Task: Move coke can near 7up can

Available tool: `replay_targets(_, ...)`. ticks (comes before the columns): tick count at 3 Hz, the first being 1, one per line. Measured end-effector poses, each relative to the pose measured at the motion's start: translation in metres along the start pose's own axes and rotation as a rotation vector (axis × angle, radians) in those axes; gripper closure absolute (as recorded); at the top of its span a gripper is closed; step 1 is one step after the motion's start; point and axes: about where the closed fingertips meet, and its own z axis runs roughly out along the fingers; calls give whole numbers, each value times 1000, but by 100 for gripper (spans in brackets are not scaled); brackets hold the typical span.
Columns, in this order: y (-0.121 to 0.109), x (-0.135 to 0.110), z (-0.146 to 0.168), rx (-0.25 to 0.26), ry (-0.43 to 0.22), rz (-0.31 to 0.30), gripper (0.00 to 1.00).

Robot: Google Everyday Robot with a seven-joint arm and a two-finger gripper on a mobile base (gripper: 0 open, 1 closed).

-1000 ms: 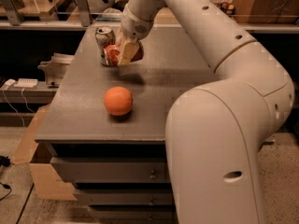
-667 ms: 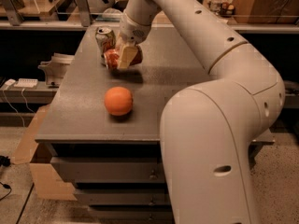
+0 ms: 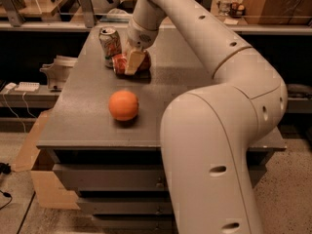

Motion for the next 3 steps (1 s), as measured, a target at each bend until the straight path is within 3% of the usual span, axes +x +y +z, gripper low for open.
replay_targets(3, -8, 11, 0, 11, -2, 40, 13)
